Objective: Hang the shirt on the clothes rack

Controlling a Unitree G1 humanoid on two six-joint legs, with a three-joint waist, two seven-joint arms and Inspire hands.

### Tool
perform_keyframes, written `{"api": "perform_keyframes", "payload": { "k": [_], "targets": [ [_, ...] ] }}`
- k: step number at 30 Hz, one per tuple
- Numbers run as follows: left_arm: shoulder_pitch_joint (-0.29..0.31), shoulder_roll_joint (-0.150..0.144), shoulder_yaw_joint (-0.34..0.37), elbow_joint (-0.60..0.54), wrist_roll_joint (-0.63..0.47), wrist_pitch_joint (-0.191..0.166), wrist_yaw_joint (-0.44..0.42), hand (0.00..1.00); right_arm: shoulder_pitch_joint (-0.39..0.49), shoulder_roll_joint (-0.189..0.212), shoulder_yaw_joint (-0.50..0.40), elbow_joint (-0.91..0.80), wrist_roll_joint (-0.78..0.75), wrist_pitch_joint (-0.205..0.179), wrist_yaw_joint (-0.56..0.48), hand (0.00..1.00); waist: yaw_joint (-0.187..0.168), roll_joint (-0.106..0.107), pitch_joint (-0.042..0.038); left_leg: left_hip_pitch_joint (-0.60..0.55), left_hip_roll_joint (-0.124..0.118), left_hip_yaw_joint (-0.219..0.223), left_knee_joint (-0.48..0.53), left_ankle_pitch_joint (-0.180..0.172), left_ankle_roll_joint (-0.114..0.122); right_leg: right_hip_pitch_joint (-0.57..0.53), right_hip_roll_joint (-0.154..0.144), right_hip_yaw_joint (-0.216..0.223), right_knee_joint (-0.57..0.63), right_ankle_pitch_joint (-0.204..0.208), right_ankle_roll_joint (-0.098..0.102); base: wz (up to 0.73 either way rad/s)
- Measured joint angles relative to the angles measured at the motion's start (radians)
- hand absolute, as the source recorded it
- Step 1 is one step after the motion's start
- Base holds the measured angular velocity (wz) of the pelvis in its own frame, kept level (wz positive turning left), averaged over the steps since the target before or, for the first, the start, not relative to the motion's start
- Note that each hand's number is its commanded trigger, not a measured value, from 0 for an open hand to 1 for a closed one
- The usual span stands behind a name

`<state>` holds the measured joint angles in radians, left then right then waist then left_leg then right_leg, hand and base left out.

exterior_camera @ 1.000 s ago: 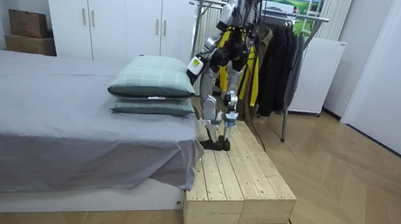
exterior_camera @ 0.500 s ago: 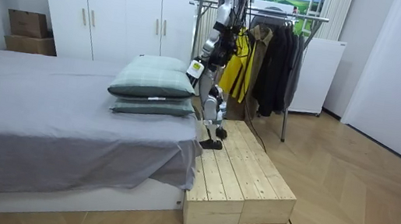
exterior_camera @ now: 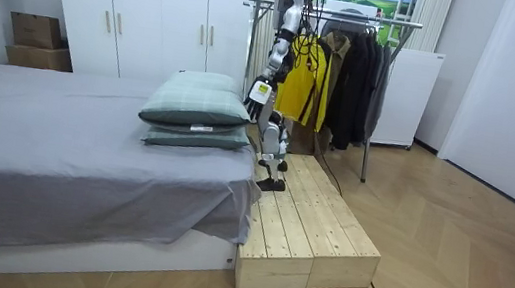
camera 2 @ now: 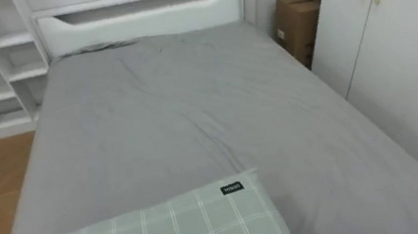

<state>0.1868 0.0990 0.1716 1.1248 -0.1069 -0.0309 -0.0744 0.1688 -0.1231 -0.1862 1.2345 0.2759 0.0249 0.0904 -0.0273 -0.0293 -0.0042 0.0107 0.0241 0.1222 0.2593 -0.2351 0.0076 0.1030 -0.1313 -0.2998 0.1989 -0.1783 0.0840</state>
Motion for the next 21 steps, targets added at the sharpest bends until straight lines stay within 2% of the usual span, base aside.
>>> {"api": "perform_keyframes", "payload": {
  "k": [5,10,11,12,21],
  "targets": [
    [0.000,-0.004,0.017,0.004,0.002,-0.008,0.000,0.00,-0.010,0.001,0.007,0.010,-0.011,0.000,0.008,0.00,0.007,-0.002,0.0012,-0.003,-0.001,-0.010,-0.004,0.001,-0.002,0.006,0.002,-0.004,-0.014,0.002,-0.001,0.06],
    [-0.003,0.000,0.020,-0.003,0.005,0.002,0.002,0.00,-0.010,0.000,0.025,0.010,-0.011,0.016,0.023,0.00,0.003,-0.005,0.0040,-0.013,0.001,-0.028,0.003,-0.003,-0.007,0.009,0.008,-0.004,-0.016,0.002,-0.001,0.11],
    [-0.011,0.002,0.020,-0.004,0.018,0.005,0.003,0.00,-0.010,0.000,0.026,0.010,-0.011,0.019,0.024,0.00,-0.003,0.000,0.0029,-0.024,0.002,-0.041,0.016,-0.004,-0.008,0.010,0.011,-0.001,-0.016,0.002,-0.002,0.25],
    [-0.018,0.004,0.019,-0.004,0.032,0.008,0.003,0.00,-0.011,0.000,0.026,0.010,-0.011,0.020,0.027,0.00,-0.004,-0.004,0.0064,-0.029,0.002,-0.049,0.016,-0.004,-0.009,0.010,0.013,0.000,-0.016,0.002,-0.002,0.24],
    [-0.021,0.006,-0.012,-0.005,0.034,0.002,0.022,0.00,-0.006,-0.008,0.027,0.010,0.015,0.018,0.064,0.00,-0.016,-0.001,0.0062,-0.031,0.002,-0.053,0.010,0.001,-0.014,0.016,0.016,0.001,-0.029,0.001,-0.003,0.02]
  ]
}}
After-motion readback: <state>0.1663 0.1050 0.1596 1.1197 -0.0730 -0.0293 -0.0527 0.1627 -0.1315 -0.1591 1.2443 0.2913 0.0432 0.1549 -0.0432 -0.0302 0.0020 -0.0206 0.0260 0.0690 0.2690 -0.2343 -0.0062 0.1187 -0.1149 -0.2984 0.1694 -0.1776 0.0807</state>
